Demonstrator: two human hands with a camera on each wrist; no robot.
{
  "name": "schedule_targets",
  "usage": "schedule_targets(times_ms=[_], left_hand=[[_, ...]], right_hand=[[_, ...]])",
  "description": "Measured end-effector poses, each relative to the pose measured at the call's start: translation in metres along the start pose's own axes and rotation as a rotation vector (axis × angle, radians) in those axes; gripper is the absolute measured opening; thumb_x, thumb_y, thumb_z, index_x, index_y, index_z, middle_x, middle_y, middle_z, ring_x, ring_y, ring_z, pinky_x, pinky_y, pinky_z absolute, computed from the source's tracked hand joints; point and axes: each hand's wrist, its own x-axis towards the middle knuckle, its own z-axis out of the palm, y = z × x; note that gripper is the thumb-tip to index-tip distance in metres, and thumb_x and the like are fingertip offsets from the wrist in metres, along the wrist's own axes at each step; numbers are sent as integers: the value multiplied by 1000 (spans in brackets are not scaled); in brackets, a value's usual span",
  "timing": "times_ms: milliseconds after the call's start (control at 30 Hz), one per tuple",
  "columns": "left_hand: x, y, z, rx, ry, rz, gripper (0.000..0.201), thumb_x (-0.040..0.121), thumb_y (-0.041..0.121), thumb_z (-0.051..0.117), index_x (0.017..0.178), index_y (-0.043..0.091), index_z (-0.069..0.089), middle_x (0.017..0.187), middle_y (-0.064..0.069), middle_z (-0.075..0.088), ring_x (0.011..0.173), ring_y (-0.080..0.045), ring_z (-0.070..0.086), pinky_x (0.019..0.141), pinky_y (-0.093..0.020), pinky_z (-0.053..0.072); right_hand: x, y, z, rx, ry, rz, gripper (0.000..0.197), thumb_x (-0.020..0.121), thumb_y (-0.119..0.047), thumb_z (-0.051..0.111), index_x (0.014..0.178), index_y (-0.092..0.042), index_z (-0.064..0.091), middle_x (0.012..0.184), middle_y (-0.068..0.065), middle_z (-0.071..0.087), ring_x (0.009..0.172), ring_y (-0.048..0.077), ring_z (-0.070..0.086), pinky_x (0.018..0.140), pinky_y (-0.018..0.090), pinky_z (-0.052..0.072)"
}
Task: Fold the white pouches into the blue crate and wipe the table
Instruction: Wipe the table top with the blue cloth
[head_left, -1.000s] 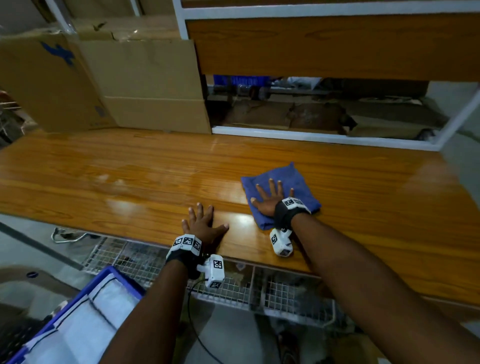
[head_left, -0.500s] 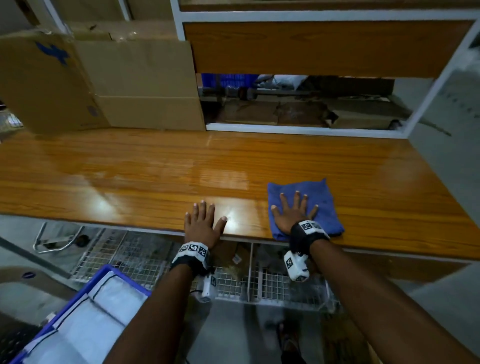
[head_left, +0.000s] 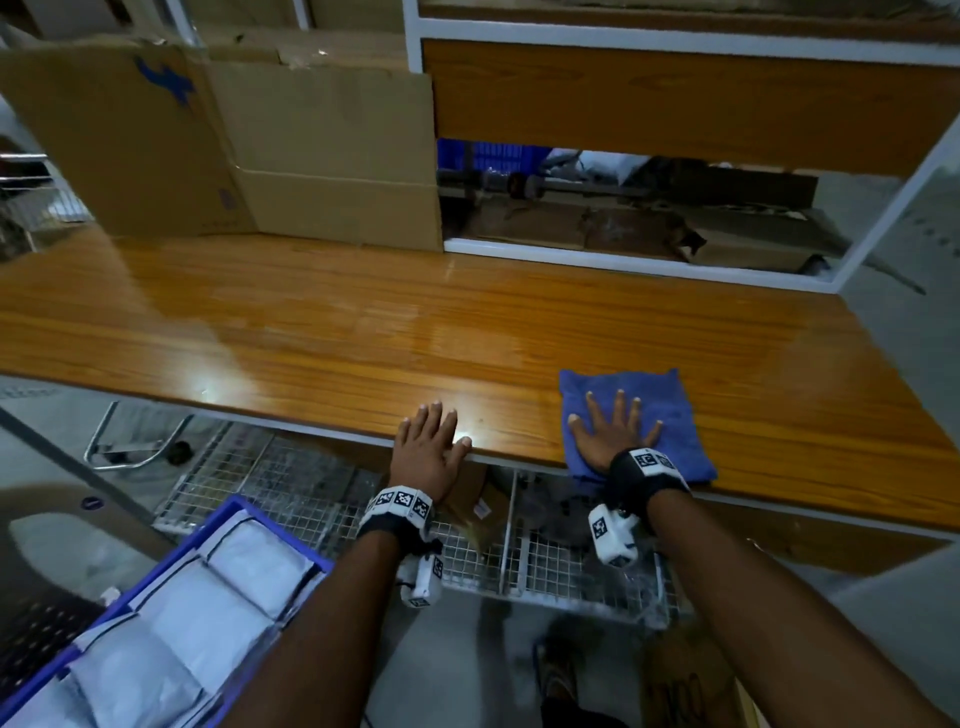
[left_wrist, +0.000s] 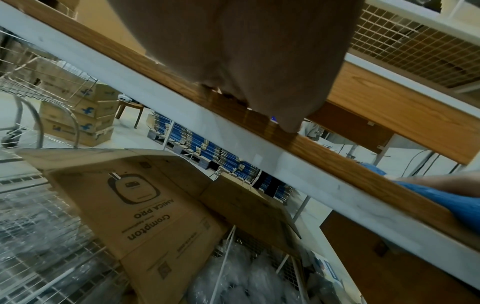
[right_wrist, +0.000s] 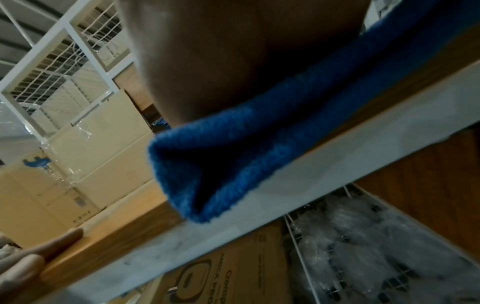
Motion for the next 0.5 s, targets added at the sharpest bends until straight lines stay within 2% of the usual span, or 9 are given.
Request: schedule_targets(times_ms=[100,133,200,233,333,367,400,467,500], left_hand=[[2,-12,-6,-67,34,39,65,98,62,31,152,27,37,163,3,21,152,-15,13,123,-37,8],[3,-18,-8,-101,48,49,65,97,62,34,150,25,42,162,2,27,151,-15,18,122,-36,11],[5,-31,-11,-108,97,36,75,91,68,31,146,21,48,160,-2,32,150,-19,24,121,-38,15],[6,-38,-13,-89,129,-4,79,89,70,29,148,20,46,160,-4,30,150,-22,22,121,-40,14],[8,-61,-14,-66,150,-194,71,95,67,27,154,27,32,166,-4,11,154,-23,3,124,-44,3],[9,-65,-14,-75,155,-230,68,97,66,30,155,31,30,166,-3,8,154,-23,-1,124,-44,0],[9,-67,-14,-83,164,-246,67,97,66,32,154,33,30,166,-2,6,154,-22,-2,124,-44,-1],[10,-67,-14,-84,180,-251,70,93,71,31,153,35,30,167,0,5,153,-21,-3,124,-45,-2],[11,-67,-13,-83,185,-261,73,91,74,29,154,36,30,167,1,4,153,-21,-5,123,-45,-3]], right_hand=[[3,-34,6,-50,-34,-108,74,91,-75,16,153,-42,-7,161,0,-24,148,29,-22,111,67,-9],[4,-48,9,-83,-36,-177,74,91,-75,15,153,-43,-7,161,-1,-24,148,28,-22,112,66,-9],[6,-73,18,-134,-46,-305,75,89,-78,12,153,-44,-7,161,-3,-23,149,25,-21,112,65,-9],[9,-83,21,-151,-57,-356,79,84,-83,6,152,-46,-7,162,-3,-22,149,25,-20,112,64,-8],[25,-94,24,-176,-62,-420,115,48,-98,-21,151,-48,-8,162,-6,-19,150,23,-18,114,62,-3],[32,-94,20,-175,-62,-413,116,48,-99,-20,151,-48,-8,163,-7,-18,150,23,-16,114,62,-3],[38,-94,14,-171,-68,-391,105,59,-98,-11,151,-48,-7,163,-7,-18,150,23,-16,114,62,-3],[49,-96,1,-152,-72,-311,79,85,-83,14,152,-46,-5,163,-6,-18,150,24,-16,114,62,-3],[56,-99,-4,-140,-72,-276,75,89,-78,20,153,-46,-5,162,-5,-19,150,25,-17,114,62,-4]])
